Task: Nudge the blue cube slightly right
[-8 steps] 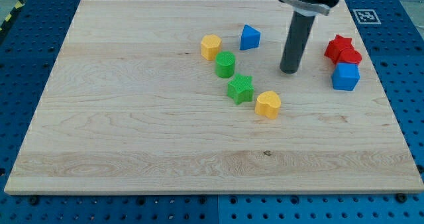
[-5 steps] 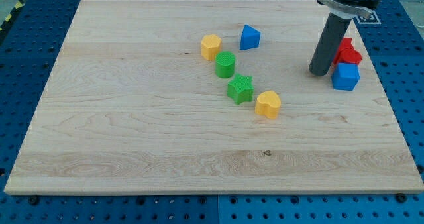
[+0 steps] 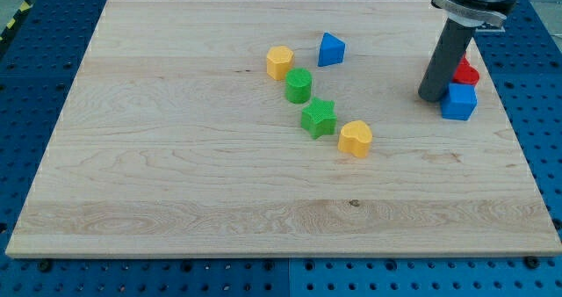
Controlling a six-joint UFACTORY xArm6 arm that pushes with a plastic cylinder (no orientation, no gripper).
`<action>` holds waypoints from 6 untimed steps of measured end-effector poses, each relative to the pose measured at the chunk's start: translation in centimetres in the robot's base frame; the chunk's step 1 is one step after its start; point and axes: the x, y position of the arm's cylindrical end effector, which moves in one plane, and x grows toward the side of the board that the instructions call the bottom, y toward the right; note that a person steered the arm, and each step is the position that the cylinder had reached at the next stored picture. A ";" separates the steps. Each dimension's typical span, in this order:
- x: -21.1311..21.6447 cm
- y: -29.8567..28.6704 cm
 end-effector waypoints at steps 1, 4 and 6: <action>0.0 0.0; 0.6 0.0; 0.7 0.6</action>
